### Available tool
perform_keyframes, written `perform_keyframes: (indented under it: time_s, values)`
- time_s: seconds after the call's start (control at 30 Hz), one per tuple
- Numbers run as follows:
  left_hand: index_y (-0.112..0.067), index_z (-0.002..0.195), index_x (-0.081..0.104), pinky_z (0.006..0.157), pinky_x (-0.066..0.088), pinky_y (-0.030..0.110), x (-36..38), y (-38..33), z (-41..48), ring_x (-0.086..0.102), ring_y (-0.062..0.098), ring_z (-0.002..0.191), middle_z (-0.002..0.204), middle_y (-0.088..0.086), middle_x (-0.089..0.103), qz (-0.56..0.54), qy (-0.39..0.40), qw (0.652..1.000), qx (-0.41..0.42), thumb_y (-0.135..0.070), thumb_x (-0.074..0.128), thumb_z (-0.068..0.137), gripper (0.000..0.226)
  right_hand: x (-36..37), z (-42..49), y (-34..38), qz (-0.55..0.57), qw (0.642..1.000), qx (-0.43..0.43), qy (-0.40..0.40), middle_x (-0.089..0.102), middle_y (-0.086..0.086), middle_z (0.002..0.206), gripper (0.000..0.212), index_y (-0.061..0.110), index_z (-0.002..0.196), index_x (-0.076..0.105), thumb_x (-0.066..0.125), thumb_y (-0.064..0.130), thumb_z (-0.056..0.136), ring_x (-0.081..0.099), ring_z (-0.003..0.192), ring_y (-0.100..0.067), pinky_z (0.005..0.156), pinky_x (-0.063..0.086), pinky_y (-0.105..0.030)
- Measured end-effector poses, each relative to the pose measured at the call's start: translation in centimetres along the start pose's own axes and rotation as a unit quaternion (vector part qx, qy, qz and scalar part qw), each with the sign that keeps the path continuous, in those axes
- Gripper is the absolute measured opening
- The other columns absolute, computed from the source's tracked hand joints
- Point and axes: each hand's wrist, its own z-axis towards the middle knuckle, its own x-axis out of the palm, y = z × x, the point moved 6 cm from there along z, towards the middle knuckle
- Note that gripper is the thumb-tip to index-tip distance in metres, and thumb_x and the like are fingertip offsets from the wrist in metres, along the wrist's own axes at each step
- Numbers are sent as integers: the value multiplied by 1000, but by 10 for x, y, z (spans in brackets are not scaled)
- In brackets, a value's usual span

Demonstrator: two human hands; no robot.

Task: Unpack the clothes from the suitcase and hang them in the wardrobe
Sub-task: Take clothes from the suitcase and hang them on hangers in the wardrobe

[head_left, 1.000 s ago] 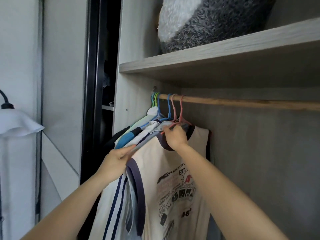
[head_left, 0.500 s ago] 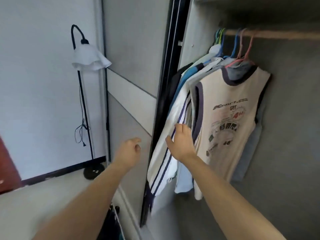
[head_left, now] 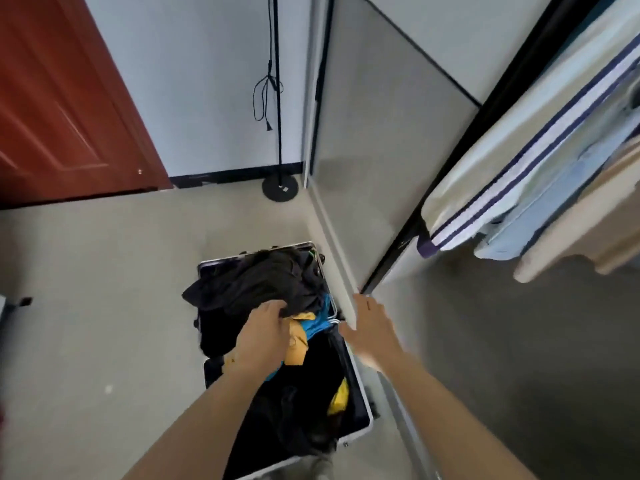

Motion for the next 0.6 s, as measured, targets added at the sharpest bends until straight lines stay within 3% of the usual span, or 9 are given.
perform_keyframes:
  time_s: [0.1,0.23,0.43,0.6]
  values:
    - [-18,130,51,92,46,36,61,73,-24,52,22,118,133,2,54,5,43,998,-55,-15,45,95,36,95,7,-24,31,997,30,64,29,-4,154,64,14,153,19,45,40,100,26,141,-23,113,29,-36]
    - [-19,135,47,95,42,29,147,165,-41,45,17,127,139,-2,48,32,104,988,-111,-17,43,96,39,219,18,-67,23,986,85,142,27,-2,156,67,16,154,17,46,41,99,25,143,-22,112,31,-37]
    - [-18,137,47,98,39,27,276,257,-25,41,16,129,142,-4,46,21,157,973,-170,-17,45,95,41,349,55,-135,47,981,100,158,48,-4,134,53,16,143,37,51,36,96,44,128,-25,93,43,-34]
    - [-20,143,40,104,37,29,388,328,-26,32,17,137,150,-2,36,47,216,957,-187,-22,43,97,46,462,68,-190,-20,968,84,235,49,-5,136,53,17,140,42,53,40,94,42,128,-25,102,39,-36]
